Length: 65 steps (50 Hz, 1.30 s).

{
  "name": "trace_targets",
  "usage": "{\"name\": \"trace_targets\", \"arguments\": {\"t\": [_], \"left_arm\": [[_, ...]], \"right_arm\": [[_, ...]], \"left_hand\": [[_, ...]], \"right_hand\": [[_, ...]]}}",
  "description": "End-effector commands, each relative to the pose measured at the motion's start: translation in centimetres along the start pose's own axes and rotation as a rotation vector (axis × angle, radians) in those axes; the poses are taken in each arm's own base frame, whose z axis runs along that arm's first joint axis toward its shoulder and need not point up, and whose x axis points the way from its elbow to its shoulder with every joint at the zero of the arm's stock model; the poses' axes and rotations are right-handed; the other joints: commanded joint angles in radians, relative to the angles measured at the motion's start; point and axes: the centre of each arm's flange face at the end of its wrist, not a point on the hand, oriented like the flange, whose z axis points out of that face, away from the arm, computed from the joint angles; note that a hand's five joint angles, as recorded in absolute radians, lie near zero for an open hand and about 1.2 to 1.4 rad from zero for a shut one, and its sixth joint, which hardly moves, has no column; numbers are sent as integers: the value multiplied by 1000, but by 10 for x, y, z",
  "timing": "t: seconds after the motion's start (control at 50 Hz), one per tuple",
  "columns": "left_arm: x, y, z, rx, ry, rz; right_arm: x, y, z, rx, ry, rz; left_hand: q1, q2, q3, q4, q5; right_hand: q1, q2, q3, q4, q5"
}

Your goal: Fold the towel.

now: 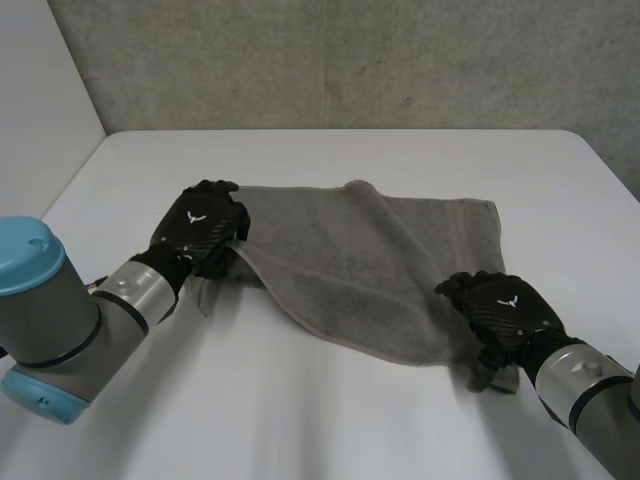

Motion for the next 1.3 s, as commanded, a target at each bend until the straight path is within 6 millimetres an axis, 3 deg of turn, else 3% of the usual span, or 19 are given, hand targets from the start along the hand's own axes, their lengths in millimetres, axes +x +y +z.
{"name": "trace_targets", "arguments": {"t": [0.02, 0.18, 0.3, 0.58, 0.94, 1.1, 1.12, 1.2, 1.3], "left_arm": [[2, -1, -6, -18, 4, -8], [1, -1, -5, -15, 1, -7], [-2, -2, -5, -12, -8, -8], [-7, -5, -5, -5, -20, -28], [-8, -5, -5, -4, -25, -46], [-18, -3, -5, -8, -51, -49], [-19, -4, -4, -5, -54, -49], [-19, -4, -4, -4, -54, -49], [-19, -4, -4, -5, -59, -52]], "right_arm": [[6, 13, 1, -17, 30, 9], [5, 26, 9, -19, 34, -5], [17, 34, 25, -20, 95, -42], [49, 18, 45, 58, 216, -66], [62, 2, 52, 111, 246, -61], [94, 7, 52, 93, 325, -26], [98, 8, 52, 92, 333, -24], [88, 15, 51, 71, 271, -15], [75, 26, 45, 2, 200, 18]], "left_hand": [[80, 41, -58, -66, 41], [80, 41, -58, -66, 41], [80, 41, -58, -66, 41], [80, 41, -58, -66, 41], [80, 41, -58, -66, 41], [80, 41, -58, -66, 41], [80, 41, -58, -66, 41], [80, 41, -58, -66, 41], [80, 41, -58, -66, 41]], "right_hand": [[-59, -77, -53, -76, -63], [-59, -77, -53, -76, -63], [-59, -77, -53, -76, -63], [-59, -77, -53, -76, -63], [-59, -77, -53, -76, -63], [-52, -70, -53, -76, -56], [44, 26, -53, -76, 40], [218, 200, -53, -76, 214], [233, 215, -53, -76, 229]]}}
